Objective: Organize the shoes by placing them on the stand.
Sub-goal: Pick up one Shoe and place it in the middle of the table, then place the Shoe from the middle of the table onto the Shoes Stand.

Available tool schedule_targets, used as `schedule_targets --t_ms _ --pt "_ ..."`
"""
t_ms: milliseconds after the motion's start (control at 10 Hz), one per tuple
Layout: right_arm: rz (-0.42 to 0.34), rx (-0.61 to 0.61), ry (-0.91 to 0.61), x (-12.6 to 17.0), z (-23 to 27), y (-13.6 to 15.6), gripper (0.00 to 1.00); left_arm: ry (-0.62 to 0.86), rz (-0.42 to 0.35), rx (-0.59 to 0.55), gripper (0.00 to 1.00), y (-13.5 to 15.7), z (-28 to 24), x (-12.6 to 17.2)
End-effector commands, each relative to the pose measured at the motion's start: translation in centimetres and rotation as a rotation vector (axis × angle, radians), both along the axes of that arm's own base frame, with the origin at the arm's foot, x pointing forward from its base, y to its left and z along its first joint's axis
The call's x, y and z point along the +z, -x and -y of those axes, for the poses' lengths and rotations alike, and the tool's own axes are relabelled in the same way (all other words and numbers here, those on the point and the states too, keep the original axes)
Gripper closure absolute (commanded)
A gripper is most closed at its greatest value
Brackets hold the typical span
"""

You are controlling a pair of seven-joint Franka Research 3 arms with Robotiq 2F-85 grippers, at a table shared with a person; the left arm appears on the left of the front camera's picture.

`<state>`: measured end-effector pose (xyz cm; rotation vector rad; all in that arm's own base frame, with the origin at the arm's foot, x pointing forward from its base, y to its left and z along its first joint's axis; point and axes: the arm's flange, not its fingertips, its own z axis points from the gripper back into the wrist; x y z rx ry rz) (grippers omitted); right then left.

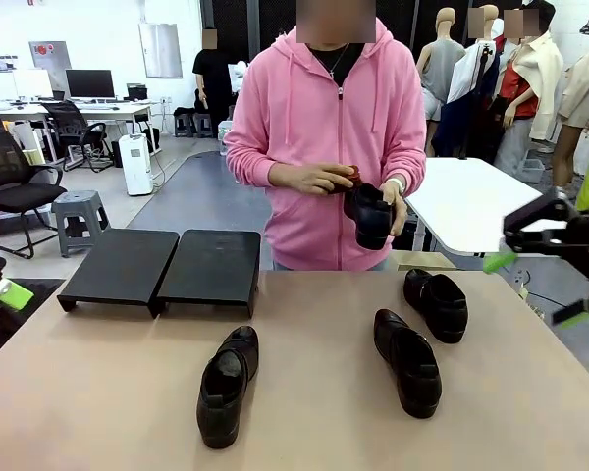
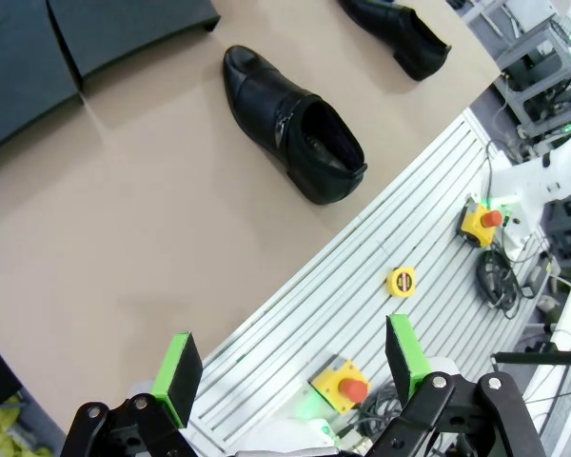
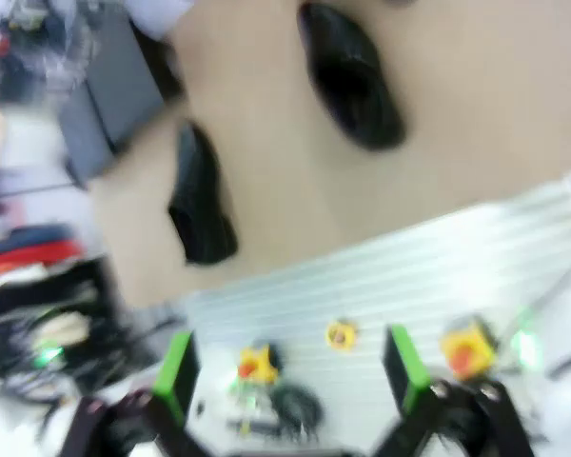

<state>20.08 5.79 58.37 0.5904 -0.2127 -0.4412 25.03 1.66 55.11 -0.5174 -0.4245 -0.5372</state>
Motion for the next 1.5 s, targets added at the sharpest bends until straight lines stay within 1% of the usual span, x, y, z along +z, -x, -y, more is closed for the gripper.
schedule_targets --t_ms 0,100,200,300,400,600,700,1400 --pt "-0.208 0.158 -0.076 -0.2 8.4 -4.8 0.00 0.017 0.004 -0.013 0.00 -0.1 -0.1 0.0" --pt "-0.178 0.175 -0.120 -0.8 10.5 -5.1 0.00 0.017 0.004 -0.013 0.00 -0.1 -0.1 0.0" --pt "-0.173 0.228 -0.145 -1.6 12.0 -5.4 0.00 0.017 0.004 -0.013 0.00 -0.1 -0.1 0.0" --pt "-0.150 0.293 -0.178 -2.5 12.7 -5.1 0.00 0.017 0.004 -0.013 0.00 -0.1 -0.1 0.0" --pt "-0.108 0.327 -0.191 -3.2 12.8 -4.9 0.00 0.017 0.004 -0.013 0.00 -0.1 -0.1 0.0" --pt "-0.034 0.317 -0.132 -4.4 12.0 -4.7 0.00 0.017 0.004 -0.013 0.00 -0.1 -0.1 0.0" --pt "-0.124 0.302 -0.163 -3.7 13.5 -5.2 0.00 0.017 0.004 -0.013 0.00 -0.1 -0.1 0.0" --pt "-0.124 0.302 -0.163 -3.7 13.5 -5.2 0.00 0.017 0.004 -0.013 0.00 -0.1 -0.1 0.0"
